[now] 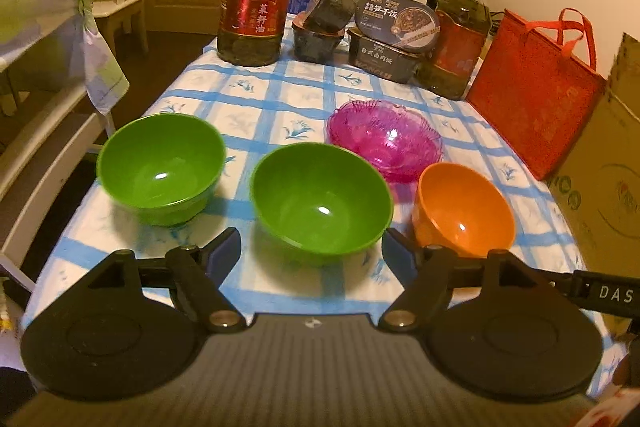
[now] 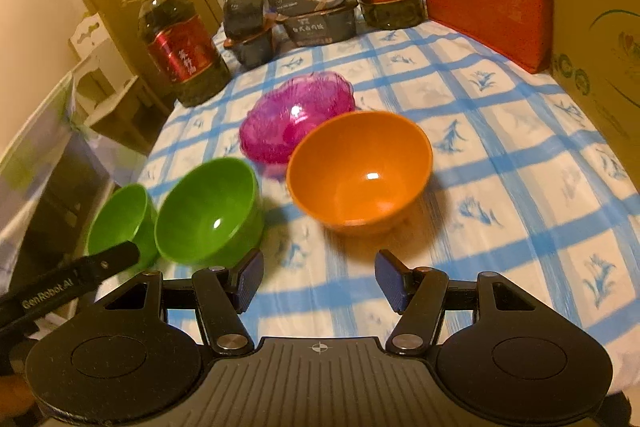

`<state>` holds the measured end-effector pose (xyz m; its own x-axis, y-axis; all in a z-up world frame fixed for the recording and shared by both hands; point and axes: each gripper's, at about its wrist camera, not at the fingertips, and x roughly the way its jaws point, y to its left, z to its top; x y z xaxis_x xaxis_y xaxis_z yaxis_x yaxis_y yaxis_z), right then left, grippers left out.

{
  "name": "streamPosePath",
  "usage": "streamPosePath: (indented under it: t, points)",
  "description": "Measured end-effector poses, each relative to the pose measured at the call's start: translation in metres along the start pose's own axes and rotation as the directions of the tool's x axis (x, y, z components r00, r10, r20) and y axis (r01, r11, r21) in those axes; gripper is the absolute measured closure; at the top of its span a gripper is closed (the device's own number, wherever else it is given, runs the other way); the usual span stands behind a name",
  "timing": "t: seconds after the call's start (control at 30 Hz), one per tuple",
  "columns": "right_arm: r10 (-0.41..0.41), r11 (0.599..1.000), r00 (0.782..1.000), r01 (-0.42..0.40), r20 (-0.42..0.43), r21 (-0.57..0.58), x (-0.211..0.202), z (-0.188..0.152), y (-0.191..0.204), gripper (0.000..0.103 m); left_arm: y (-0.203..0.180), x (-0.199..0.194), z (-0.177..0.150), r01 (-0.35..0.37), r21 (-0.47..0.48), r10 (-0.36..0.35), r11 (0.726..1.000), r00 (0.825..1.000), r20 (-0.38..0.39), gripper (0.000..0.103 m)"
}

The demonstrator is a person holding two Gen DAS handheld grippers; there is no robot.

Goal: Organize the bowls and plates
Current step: 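Withdraw both tools from the plates and move toward the orange bowl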

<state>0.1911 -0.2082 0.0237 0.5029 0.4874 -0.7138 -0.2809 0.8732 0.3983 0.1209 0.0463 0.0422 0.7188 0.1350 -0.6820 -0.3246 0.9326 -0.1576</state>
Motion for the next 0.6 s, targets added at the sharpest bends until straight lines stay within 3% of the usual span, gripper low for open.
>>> streamPosePath:
  t: [0.17,0.33,0.6]
  points:
    - [0.016,1.000,0.999,-0.015,-0.028,0.008,-0.009,-0.024,0.001,0.041,0.014,-0.020,-0.015,-0.013,0.021,0.012,1.000,1.000,0.015,0.027]
    - [0.019,1.000,0.998,-0.019,-0.055,-0.013,-0.013,-0.043,0.008,0.041,0.035,-0.028,-0.031,0.035,-0.046,-0.037,0.998,0.998,-0.042,0.027]
    - [0.018,0.999,0.997,-0.021,-0.079,-0.035,-0.014,-0.062,0.015,0.041,0.055,-0.038,-0.048,0.006,-0.053,-0.009,0.999,0.998,-0.069,0.027]
